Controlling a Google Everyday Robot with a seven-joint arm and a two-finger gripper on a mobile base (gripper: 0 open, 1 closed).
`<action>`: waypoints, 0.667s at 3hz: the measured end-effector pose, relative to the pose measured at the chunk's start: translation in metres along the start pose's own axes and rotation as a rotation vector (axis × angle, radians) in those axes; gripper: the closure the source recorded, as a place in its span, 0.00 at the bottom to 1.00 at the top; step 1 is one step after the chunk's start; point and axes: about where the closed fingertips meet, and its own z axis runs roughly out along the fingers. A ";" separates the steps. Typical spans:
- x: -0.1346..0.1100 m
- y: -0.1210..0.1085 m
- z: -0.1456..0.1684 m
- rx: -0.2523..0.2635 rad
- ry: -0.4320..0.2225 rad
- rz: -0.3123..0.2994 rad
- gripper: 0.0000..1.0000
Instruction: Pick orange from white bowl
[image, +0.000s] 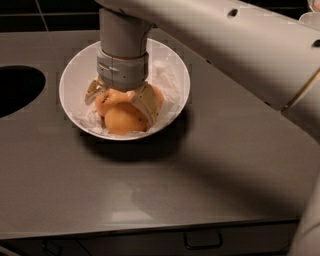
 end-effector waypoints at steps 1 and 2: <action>0.002 0.000 0.003 -0.013 -0.006 0.005 0.12; 0.004 -0.001 0.005 -0.023 -0.012 0.006 0.13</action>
Offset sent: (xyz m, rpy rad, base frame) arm -0.0064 -0.0150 -0.0087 -0.0857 0.0821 0.0077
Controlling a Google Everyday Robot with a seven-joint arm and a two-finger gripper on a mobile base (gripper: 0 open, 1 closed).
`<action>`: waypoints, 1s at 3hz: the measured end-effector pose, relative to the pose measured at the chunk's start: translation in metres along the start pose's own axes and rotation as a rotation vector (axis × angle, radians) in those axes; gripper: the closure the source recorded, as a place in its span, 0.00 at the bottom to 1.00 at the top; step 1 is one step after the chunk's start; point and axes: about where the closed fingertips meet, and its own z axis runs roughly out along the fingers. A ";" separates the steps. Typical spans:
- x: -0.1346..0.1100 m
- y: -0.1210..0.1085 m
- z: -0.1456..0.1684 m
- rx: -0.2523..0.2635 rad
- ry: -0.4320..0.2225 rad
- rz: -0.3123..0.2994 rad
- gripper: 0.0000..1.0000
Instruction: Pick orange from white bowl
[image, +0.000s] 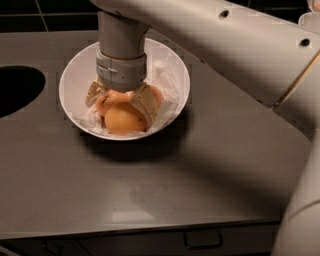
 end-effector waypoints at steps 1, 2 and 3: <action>0.002 -0.002 0.002 -0.006 -0.005 -0.001 0.16; 0.004 -0.003 0.003 -0.008 -0.010 -0.001 0.16; 0.004 -0.003 0.005 -0.011 -0.014 -0.003 0.18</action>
Offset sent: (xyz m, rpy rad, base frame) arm -0.0069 -0.0153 -0.0057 -0.0687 0.0767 0.0168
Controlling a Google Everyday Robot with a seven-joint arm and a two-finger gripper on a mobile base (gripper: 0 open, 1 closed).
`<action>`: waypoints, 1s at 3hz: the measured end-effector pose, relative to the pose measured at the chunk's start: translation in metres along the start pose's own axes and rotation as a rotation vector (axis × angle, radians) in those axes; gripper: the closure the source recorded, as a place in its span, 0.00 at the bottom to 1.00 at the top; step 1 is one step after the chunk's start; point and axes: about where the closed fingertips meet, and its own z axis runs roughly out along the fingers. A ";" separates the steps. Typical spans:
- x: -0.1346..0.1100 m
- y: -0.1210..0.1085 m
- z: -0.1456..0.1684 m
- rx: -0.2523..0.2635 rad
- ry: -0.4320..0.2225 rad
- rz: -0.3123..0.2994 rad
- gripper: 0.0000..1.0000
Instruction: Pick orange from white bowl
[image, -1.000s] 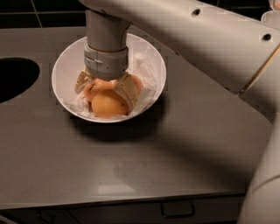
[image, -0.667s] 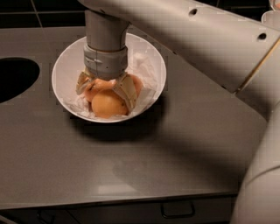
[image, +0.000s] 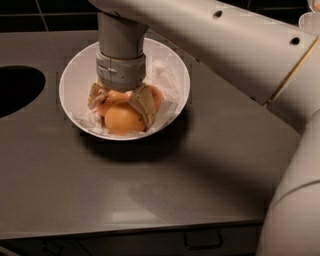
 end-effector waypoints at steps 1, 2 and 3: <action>0.001 -0.001 0.000 -0.011 -0.003 0.001 0.18; 0.002 -0.002 0.001 -0.017 -0.006 0.002 0.19; 0.002 -0.005 0.001 -0.017 -0.005 -0.003 0.18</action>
Offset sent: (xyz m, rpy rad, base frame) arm -0.0121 -0.0175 -0.0027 -0.0972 0.0858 0.0160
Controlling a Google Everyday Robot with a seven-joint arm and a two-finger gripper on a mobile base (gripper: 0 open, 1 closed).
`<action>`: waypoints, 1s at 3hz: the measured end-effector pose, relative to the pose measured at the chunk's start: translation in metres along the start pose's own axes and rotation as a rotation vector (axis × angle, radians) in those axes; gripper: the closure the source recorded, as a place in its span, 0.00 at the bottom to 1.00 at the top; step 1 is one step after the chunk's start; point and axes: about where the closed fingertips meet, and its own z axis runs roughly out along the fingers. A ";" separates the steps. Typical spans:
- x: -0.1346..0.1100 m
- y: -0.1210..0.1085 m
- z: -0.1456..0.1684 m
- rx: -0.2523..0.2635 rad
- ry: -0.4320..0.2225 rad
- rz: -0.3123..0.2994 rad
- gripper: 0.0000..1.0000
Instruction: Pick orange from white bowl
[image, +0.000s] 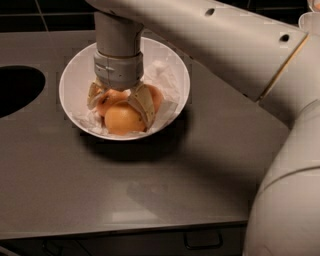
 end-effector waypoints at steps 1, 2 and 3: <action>-0.004 -0.003 -0.004 0.001 0.016 0.001 0.13; -0.010 -0.003 -0.010 0.004 0.046 0.017 0.13; -0.016 -0.001 -0.011 0.004 0.056 0.027 0.14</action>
Offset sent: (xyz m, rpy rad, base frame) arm -0.0283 -0.0129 0.0184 -0.1004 -0.0155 -0.0326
